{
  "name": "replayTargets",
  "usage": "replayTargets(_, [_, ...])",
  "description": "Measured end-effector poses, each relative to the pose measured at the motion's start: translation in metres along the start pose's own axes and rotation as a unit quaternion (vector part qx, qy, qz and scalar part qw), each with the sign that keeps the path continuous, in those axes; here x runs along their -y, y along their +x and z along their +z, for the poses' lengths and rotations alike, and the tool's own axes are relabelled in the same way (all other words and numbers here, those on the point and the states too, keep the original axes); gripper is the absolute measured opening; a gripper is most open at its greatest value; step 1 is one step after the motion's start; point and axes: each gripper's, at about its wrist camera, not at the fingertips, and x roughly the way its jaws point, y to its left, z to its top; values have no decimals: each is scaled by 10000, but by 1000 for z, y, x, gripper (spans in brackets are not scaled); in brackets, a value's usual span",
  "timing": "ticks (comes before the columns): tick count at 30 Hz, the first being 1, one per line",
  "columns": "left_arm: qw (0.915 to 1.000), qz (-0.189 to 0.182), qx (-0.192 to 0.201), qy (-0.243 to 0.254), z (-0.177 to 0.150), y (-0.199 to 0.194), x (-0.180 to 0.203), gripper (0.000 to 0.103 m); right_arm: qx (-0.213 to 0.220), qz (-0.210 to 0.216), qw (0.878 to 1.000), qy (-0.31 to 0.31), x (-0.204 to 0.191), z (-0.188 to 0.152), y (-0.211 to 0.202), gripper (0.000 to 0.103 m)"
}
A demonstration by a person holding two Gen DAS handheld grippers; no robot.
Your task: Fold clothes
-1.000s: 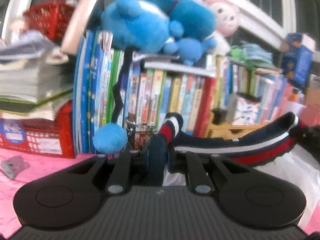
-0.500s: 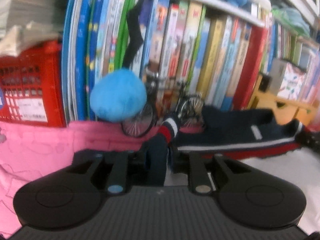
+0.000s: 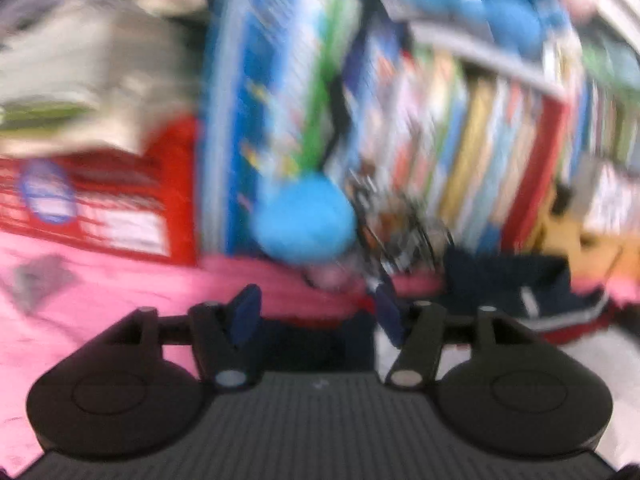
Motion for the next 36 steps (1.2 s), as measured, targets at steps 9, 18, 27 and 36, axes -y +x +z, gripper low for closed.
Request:
replayTargets(9, [9936, -410, 263, 1019, -79, -117, 50, 64, -326, 1718, 9823, 678, -29, -51, -109, 90])
replayTargets(18, [9814, 979, -422, 1597, -128, -100, 37, 65, -467, 2145, 9756, 43, -139, -89, -156, 78])
replayTargets(27, [9908, 700, -651, 962, -124, -96, 4, 70, -696, 684, 9938, -529, -97, -98, -138, 69])
replayTargets(36, [9919, 651, -680, 848, -121, -92, -1, 72, -727, -1847, 9799, -181, 47, -93, -127, 44])
